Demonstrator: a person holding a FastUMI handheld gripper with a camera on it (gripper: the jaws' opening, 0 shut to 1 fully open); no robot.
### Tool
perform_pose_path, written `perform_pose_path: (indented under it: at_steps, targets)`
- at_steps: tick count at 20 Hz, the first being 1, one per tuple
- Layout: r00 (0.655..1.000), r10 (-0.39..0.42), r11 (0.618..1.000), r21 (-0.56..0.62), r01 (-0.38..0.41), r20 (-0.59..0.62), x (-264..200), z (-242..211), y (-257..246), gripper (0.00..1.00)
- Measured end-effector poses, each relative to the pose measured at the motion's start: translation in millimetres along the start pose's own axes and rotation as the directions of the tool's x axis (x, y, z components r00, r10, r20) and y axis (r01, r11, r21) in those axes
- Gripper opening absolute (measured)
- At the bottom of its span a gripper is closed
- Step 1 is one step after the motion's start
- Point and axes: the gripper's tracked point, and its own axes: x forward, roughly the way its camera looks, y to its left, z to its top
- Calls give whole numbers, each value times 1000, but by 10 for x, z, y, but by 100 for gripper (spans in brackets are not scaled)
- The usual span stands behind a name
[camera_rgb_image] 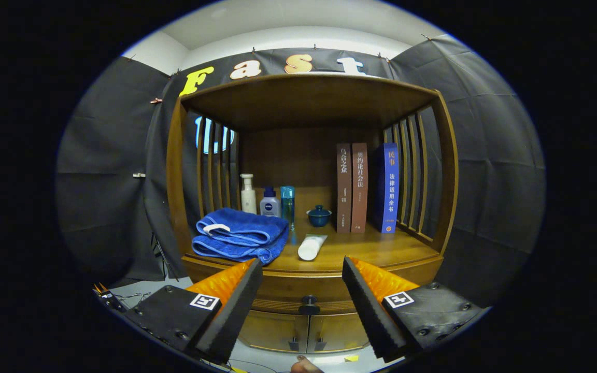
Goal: Pull open the drawer, take out the items inside it, and place them on the countertop above the cabinet.
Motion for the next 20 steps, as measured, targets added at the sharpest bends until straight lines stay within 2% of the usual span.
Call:
perform_pose_path:
  at_steps: [13,20]
  targets:
    - [991,35,999,-2,-35,128,-912,585,80,99]
    - [992,31,999,7,-32,124,-1262,542,28,99]
